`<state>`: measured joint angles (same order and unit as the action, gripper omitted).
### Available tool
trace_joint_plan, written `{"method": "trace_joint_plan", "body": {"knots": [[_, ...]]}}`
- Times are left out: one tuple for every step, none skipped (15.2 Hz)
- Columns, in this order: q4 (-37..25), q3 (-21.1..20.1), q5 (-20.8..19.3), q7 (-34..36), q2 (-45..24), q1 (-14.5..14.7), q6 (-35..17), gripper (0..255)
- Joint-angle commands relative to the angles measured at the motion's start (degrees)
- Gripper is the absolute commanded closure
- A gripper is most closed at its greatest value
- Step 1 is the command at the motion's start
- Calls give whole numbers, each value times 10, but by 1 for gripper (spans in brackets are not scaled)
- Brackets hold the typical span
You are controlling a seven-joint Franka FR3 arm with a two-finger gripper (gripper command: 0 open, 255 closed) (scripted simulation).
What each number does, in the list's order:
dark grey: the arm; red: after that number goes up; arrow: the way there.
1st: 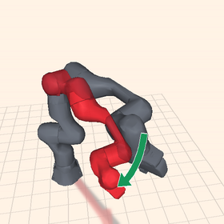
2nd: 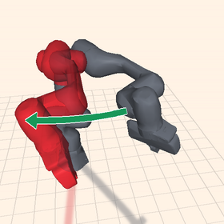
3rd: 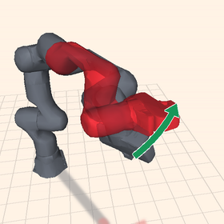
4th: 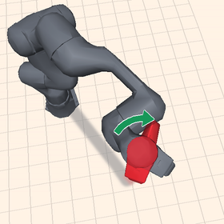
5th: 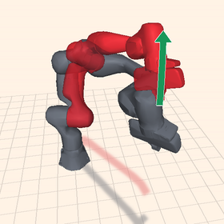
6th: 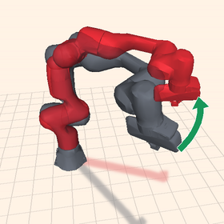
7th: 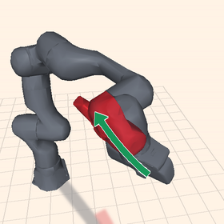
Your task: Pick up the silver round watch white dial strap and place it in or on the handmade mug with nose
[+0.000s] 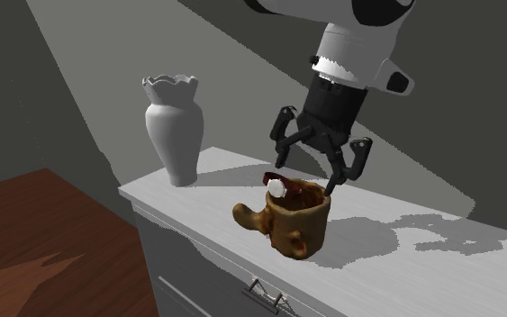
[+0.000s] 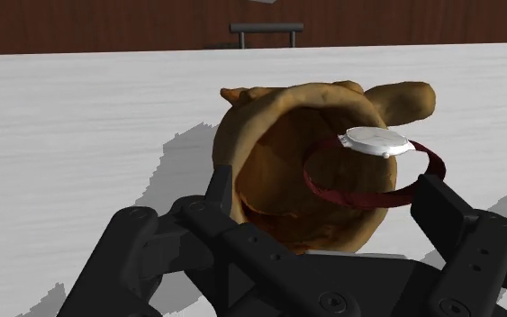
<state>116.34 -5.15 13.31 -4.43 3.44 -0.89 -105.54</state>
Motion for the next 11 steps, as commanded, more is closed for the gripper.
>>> {"method": "trace_joint_plan", "body": {"knots": [[-28, 3, -3, 1, 1, -3, 29, 0], [-46, 5, -4, 2, 1, -5, 48, 0], [-62, 7, -5, 3, 0, -6, 63, 0], [-62, 7, -5, 3, 0, -6, 63, 0], [-62, 7, -5, 3, 0, -6, 63, 0], [-62, 7, -5, 3, 0, -6, 63, 0], [-62, 7, -5, 3, 0, -6, 63, 0], [-62, 7, -5, 3, 0, -6, 63, 0], [-62, 7, -5, 3, 0, -6, 63, 0], [-62, 7, -5, 3, 0, -6, 63, 0], [-62, 7, -5, 3, 0, -6, 63, 0]]}}
